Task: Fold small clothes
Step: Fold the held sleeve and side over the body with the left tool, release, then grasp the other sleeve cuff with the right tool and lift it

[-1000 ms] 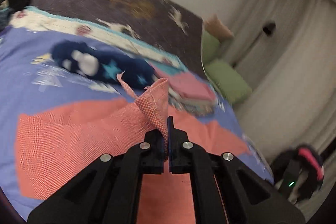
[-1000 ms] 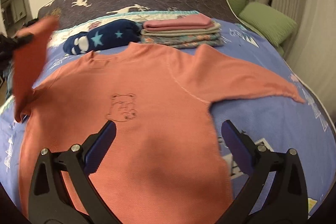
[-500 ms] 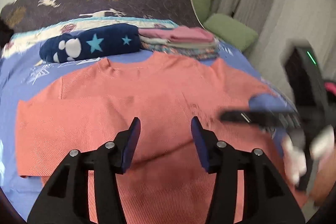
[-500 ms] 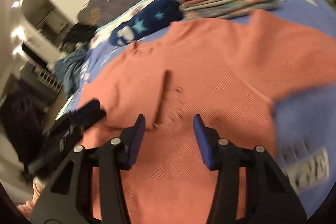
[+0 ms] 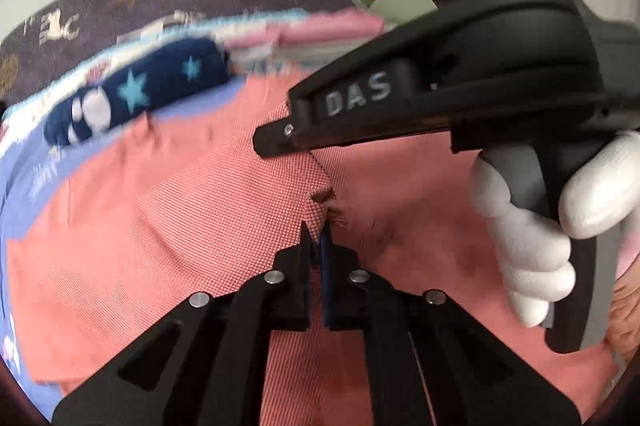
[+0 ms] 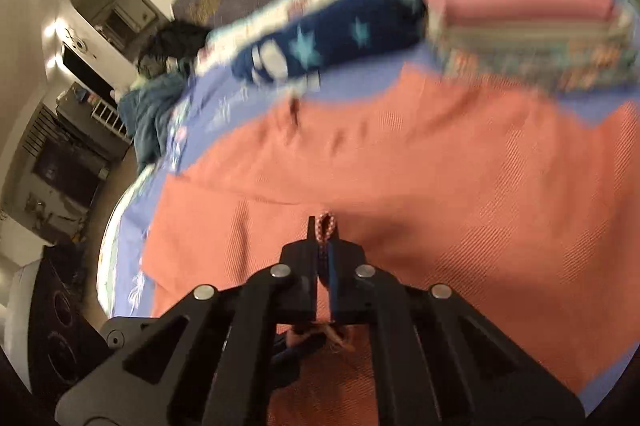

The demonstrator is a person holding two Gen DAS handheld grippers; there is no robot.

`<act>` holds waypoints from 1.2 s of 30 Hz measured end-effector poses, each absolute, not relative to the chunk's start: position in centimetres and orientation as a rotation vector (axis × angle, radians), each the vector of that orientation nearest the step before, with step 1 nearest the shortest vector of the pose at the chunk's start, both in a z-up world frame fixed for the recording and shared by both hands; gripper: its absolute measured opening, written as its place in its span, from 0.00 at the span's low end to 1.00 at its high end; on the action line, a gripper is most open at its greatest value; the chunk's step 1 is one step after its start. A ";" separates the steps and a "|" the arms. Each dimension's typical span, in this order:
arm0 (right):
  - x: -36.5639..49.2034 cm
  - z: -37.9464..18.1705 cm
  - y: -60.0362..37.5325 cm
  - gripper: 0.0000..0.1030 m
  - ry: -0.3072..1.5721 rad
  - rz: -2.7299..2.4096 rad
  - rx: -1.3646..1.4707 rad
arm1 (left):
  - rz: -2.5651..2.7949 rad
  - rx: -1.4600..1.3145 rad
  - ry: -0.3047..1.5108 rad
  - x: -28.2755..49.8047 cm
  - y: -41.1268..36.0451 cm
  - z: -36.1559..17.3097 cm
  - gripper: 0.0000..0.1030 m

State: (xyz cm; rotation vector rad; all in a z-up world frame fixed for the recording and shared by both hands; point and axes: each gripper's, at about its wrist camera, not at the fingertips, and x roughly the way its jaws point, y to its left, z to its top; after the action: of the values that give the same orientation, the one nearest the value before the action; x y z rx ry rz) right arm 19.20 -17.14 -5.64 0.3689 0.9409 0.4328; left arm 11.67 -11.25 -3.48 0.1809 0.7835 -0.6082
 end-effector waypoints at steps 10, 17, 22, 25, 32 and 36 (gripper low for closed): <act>18.4 -1.1 -25.2 0.06 0.812 0.297 0.376 | -0.765 0.160 0.706 11.9 -17.3 -0.5 0.09; 16.5 -6.4 -28.6 0.26 0.901 0.094 0.314 | -0.661 0.189 0.734 10.0 -13.1 -2.6 0.43; 14.2 -5.7 -27.2 0.28 0.883 0.212 0.297 | -0.413 0.147 0.731 10.2 -3.6 -2.7 0.46; 12.9 -6.1 -25.1 0.33 0.894 0.352 0.294 | -0.250 0.114 0.769 11.1 1.7 -4.0 0.46; 11.3 -7.6 -23.2 0.32 0.917 0.235 0.119 | -0.039 0.007 0.860 13.3 9.0 -6.7 0.58; 9.0 -5.9 -26.6 0.41 0.845 0.200 0.257 | -0.099 -0.077 0.795 12.3 8.9 -5.3 0.55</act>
State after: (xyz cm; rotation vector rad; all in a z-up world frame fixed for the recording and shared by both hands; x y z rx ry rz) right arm 8.96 -26.63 -5.90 0.2571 0.8455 0.1998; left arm 12.27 8.93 -5.29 -0.0769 0.7949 -0.0990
